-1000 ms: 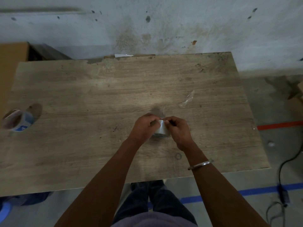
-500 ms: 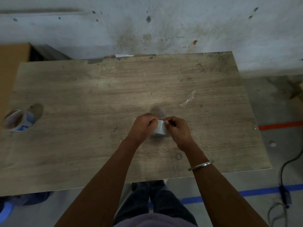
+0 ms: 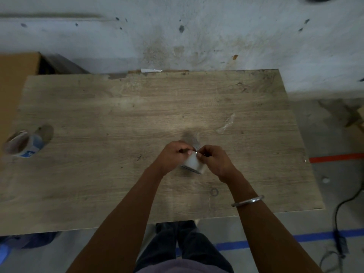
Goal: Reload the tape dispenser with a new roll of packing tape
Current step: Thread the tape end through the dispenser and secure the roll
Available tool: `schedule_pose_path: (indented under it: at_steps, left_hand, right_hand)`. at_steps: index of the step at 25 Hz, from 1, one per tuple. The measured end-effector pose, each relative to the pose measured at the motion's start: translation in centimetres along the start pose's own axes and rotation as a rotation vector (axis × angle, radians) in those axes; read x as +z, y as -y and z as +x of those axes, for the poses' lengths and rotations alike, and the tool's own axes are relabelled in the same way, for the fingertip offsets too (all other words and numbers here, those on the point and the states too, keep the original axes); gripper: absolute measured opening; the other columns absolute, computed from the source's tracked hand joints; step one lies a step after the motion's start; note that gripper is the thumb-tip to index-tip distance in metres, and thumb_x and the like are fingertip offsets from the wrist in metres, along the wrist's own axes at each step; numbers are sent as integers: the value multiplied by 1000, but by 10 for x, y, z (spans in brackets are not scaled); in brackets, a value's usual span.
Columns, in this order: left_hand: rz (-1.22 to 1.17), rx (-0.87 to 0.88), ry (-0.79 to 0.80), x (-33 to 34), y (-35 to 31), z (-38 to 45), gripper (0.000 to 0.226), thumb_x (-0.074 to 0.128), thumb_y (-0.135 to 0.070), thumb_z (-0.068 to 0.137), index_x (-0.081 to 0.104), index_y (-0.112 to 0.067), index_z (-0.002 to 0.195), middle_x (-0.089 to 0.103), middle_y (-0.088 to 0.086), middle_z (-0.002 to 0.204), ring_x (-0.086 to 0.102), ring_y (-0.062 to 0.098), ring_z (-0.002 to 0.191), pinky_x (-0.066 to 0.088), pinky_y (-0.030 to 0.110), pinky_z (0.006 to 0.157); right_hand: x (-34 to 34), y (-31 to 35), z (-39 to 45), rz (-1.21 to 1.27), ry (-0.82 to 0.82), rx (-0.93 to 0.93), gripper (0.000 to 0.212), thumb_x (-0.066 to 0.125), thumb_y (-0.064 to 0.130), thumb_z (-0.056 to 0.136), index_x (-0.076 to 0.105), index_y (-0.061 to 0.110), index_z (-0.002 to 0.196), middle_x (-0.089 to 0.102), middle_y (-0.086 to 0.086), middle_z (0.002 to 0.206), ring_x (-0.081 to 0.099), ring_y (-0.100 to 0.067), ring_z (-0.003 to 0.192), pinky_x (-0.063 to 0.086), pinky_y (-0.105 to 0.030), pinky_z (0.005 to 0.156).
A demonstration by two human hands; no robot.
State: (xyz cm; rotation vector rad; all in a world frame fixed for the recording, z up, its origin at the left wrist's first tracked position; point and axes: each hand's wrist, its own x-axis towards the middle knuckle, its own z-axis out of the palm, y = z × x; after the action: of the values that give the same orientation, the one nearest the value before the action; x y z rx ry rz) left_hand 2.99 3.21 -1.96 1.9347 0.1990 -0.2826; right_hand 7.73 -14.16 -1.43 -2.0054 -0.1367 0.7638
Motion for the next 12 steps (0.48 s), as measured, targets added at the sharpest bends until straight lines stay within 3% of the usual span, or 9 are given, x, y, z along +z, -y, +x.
schedule_pose_path:
  at_steps: [3, 6, 9, 12]
  left_hand:
    - [78, -50, 126, -14, -7, 4, 20, 59, -13, 94, 74, -13, 107, 71, 2, 102, 64, 20, 97, 50, 35, 83]
    - [108, -76, 223, -24, -13, 3, 19, 62, -26, 93, 74, -19, 107, 70, -2, 102, 64, 15, 97, 52, 36, 86]
    - [115, -32, 193, -20, -9, 0, 18, 60, -26, 93, 74, -22, 104, 70, -4, 99, 65, 12, 93, 53, 38, 85]
    - [120, 39, 102, -13, 0, -6, 19, 57, -17, 93, 75, -17, 101, 70, -1, 96, 65, 14, 87, 53, 38, 79]
  right_hand:
    - [-2, 5, -1, 17, 38, 34, 9, 65, 16, 91, 72, 11, 86, 69, -7, 84, 61, -18, 81, 49, -38, 79]
    - [-5, 11, -2, -78, 125, 1, 22, 67, 32, 90, 74, 11, 90, 72, -9, 86, 66, -21, 85, 52, -39, 80]
    - [-3, 11, -3, -139, 66, -34, 19, 70, 30, 89, 76, 12, 88, 73, -8, 82, 69, -25, 81, 56, -43, 78]
    - [1, 10, -6, -147, -11, -17, 11, 72, 20, 87, 77, 12, 93, 75, -4, 86, 71, -15, 83, 58, -38, 81]
